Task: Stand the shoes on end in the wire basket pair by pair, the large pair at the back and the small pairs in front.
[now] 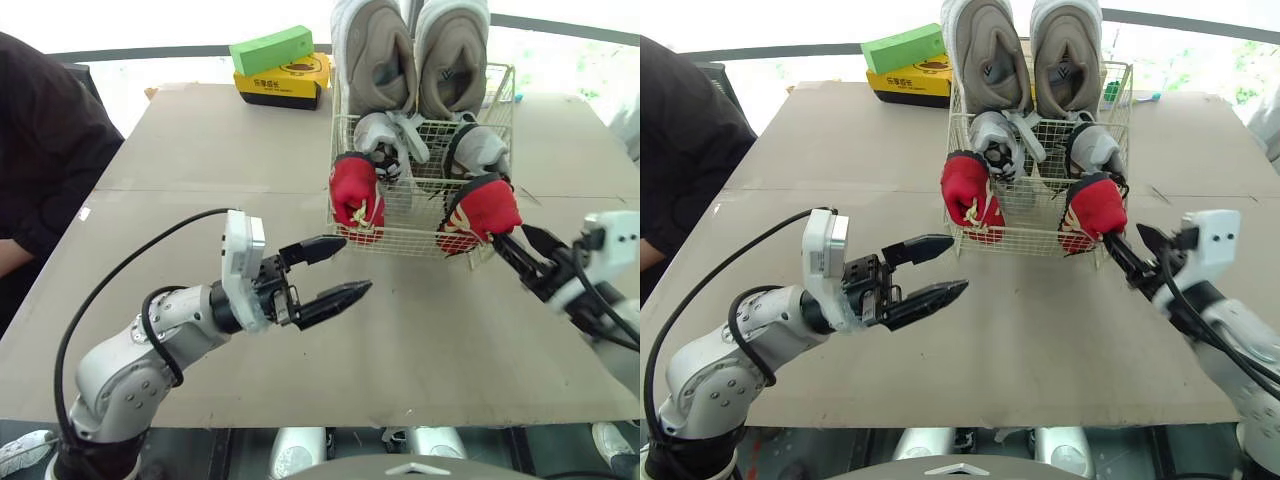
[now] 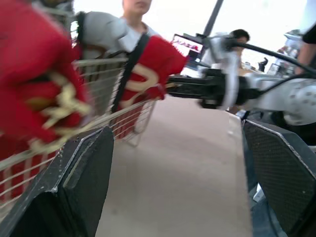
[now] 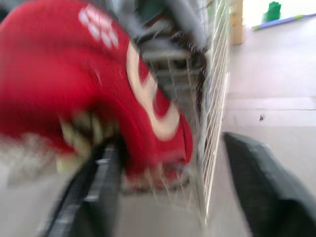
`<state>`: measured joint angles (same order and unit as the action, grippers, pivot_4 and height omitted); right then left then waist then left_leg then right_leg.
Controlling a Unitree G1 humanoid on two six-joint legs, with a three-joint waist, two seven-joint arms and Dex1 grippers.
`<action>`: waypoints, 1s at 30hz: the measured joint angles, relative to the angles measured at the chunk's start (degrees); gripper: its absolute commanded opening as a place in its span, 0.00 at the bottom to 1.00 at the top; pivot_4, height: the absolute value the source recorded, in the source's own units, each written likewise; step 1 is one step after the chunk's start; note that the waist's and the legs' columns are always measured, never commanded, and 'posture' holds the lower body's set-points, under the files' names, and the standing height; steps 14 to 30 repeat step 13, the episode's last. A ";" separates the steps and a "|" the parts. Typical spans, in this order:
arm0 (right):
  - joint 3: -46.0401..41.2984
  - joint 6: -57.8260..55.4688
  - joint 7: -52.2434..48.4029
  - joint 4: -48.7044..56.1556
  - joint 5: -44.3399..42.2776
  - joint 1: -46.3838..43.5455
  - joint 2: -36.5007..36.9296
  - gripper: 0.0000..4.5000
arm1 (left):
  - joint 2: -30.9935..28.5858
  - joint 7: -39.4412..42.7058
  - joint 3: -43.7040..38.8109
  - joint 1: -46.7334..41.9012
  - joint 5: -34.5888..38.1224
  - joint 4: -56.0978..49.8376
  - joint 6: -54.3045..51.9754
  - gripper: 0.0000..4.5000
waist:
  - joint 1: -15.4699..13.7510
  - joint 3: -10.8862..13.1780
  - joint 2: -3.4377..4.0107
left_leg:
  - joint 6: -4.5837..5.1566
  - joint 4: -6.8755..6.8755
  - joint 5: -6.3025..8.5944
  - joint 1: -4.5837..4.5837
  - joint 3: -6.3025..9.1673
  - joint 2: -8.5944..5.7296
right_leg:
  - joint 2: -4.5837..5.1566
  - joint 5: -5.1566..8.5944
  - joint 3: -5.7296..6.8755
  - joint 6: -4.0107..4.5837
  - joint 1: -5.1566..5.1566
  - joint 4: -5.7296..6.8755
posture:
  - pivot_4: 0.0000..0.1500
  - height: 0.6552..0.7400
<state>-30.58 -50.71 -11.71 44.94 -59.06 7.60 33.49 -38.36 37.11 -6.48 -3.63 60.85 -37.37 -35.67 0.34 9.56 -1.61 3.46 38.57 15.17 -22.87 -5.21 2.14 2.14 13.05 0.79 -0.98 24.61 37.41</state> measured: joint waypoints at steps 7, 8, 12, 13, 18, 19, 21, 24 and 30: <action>-11.11 12.77 -30.20 -4.77 6.34 18.53 8.50 0.85 | -5.91 8.11 -2.88 6.14 -3.60 4.12 0.07 1.00 | 0.29 0.01 0.00 | 0.00 -0.25 0.00 -0.01 -0.02 0.09 | -0.08 0.00 0.01 -0.03 0.01 -0.42 | 1.00 1.00; -11.10 14.02 -31.76 -5.70 7.88 19.48 8.74 0.85 | -6.41 8.93 -2.96 7.05 -4.19 4.24 0.12 1.00 | 0.26 0.01 0.00 | 0.00 -0.25 0.00 -0.01 -0.02 0.09 | -0.06 0.00 0.01 -0.03 0.00 -0.44 | 1.00 1.00; -8.56 24.42 -40.54 -12.31 18.28 23.13 8.87 0.85 | -8.88 15.23 -3.19 13.25 -10.14 4.77 3.33 1.00 | 0.06 0.02 0.02 | -0.02 -0.22 0.01 0.00 -0.04 0.07 | 0.10 0.00 0.02 -0.01 0.00 -0.48 | 1.00 1.00; -7.64 25.75 -41.32 -12.79 19.28 22.77 8.73 0.85 | -8.90 16.06 -3.19 13.39 -11.17 5.07 3.97 1.00 | 0.00 0.03 0.03 | -0.03 -0.22 0.01 -0.01 -0.04 0.08 | 0.11 -0.01 0.02 0.00 0.01 -0.48 | 1.00 1.00; -7.64 25.75 -41.32 -12.79 19.28 22.77 8.73 0.85 | -8.90 16.06 -3.19 13.39 -11.17 5.07 3.97 1.00 | 0.00 0.03 0.03 | -0.03 -0.22 0.01 -0.01 -0.04 0.08 | 0.11 -0.01 0.02 0.00 0.01 -0.48 | 1.00 1.00; -7.64 25.75 -41.32 -12.79 19.28 22.77 8.73 0.85 | -8.90 16.06 -3.19 13.39 -11.17 5.07 3.97 1.00 | 0.00 0.03 0.03 | -0.03 -0.22 0.01 -0.01 -0.04 0.08 | 0.11 -0.01 0.02 0.00 0.01 -0.48 | 1.00 1.00; -7.64 25.75 -41.32 -12.79 19.28 22.77 8.73 0.85 | -8.90 16.06 -3.19 13.39 -11.17 5.07 3.97 1.00 | 0.00 0.03 0.03 | -0.03 -0.22 0.01 -0.01 -0.04 0.08 | 0.11 -0.01 0.02 0.00 0.01 -0.48 | 1.00 1.00; -7.64 25.75 -41.32 -12.79 19.28 22.77 8.73 0.85 | -8.90 16.06 -3.19 13.39 -11.17 5.07 3.97 1.00 | 0.00 0.03 0.03 | -0.03 -0.22 0.01 -0.01 -0.04 0.08 | 0.11 -0.01 0.02 0.00 0.01 -0.48 | 1.00 1.00; -7.64 25.75 -41.32 -12.79 19.28 22.77 8.73 0.85 | -8.90 16.06 -3.19 13.39 -11.17 5.07 3.97 1.00 | 0.00 0.03 0.03 | -0.03 -0.22 0.01 -0.01 -0.04 0.08 | 0.11 -0.01 0.02 0.00 0.01 -0.48 | 1.00 1.00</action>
